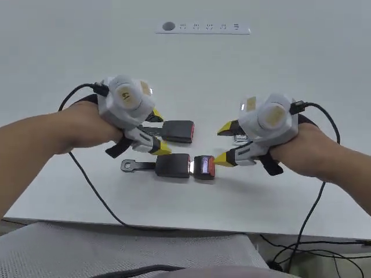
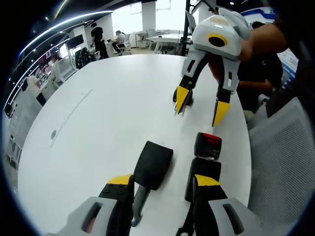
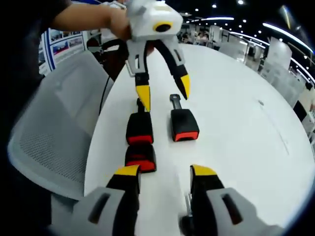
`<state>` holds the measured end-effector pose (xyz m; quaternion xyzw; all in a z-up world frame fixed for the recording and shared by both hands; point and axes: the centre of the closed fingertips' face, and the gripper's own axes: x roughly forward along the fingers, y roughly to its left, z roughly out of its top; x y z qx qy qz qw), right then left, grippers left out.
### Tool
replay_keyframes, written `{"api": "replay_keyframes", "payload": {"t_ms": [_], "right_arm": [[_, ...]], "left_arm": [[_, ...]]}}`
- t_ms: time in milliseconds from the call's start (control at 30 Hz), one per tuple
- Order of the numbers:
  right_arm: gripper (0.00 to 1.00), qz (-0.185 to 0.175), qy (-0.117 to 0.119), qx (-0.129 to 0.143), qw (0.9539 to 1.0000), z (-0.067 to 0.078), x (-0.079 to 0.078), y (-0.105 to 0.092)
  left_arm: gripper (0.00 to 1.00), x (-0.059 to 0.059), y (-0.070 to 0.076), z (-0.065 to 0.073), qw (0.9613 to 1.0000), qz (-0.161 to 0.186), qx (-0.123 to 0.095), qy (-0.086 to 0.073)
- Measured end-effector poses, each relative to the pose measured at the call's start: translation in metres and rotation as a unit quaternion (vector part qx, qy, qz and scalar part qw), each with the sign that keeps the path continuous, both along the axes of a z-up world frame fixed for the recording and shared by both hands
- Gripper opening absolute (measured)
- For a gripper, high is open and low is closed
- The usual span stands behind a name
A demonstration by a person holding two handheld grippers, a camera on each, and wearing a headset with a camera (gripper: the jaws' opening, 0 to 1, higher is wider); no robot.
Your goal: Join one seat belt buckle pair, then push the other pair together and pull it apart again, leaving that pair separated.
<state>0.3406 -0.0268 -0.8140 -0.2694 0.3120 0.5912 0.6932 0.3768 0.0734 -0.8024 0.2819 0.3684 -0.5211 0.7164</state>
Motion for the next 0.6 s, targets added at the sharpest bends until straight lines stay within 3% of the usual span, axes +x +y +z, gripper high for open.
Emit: {"api": "replay_keyframes", "payload": {"t_ms": [200,467,600], "right_arm": [[0.42,-0.014,-0.009,-0.016,0.9997,-0.004,0.018,-0.034],[0.45,-0.022,-0.016,-0.047,0.9985,-0.016,0.025,-0.084],[0.46,-0.028,-0.015,-0.047,0.9984,-0.017,0.028,-0.094]], "left_arm": [[0.49,0.008,-0.015,-0.013,0.9989,-0.042,0.022,0.003],[0.5,0.014,-0.019,-0.035,0.9961,-0.072,0.05,0.01],[0.49,0.015,-0.017,-0.043,0.9938,-0.088,0.066,0.011]]}}
